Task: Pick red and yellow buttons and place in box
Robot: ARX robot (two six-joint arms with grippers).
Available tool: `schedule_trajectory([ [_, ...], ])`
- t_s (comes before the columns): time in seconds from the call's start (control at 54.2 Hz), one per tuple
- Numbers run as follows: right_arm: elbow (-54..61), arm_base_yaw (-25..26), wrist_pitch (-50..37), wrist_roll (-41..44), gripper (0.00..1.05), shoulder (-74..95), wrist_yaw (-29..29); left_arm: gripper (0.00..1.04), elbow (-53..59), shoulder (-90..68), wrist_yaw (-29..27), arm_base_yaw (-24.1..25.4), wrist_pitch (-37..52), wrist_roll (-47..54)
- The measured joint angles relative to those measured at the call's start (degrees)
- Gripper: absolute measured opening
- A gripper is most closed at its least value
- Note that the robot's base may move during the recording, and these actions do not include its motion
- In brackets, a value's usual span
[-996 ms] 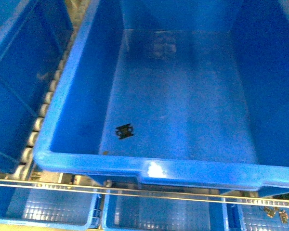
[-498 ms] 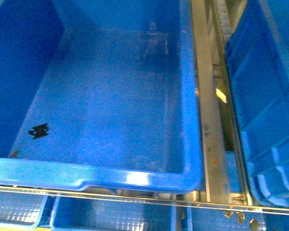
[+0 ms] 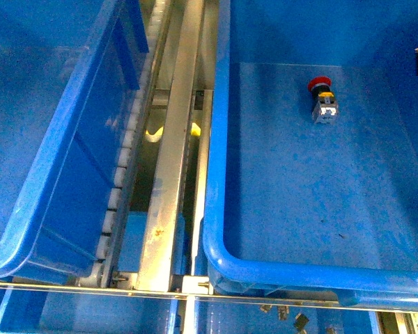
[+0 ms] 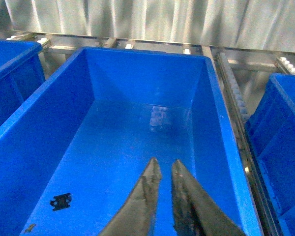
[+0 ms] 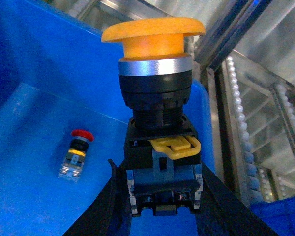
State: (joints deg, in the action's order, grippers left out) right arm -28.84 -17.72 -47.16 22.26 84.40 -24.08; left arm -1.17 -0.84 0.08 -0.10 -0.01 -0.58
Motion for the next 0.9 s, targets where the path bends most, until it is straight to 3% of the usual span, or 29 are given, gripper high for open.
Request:
schedule_trajectory([
  [0.258,-0.13,-1.42,0.0,-0.22,0.26,1.18,0.02,0.75,0.0,0.0,-0.07,0.0,0.0,0.0],
  [0.406,-0.11,-1.4,0.0,-0.5,0.26,1.95,-0.42,0.98,0.0,0.0,-0.07,0.0,0.0,0.02],
  [0.645,-0.04,-1.09,2.08,-2.21,0.26,3.28,-0.28,0.97,0.0,0.0,-0.07,0.0,0.0,0.11],
  [0.904,-8.46,-1.66,7.02,-3.5,0.26,15.52,5.68,0.97,0.0,0.0,-0.07,0.0,0.0,0.11],
])
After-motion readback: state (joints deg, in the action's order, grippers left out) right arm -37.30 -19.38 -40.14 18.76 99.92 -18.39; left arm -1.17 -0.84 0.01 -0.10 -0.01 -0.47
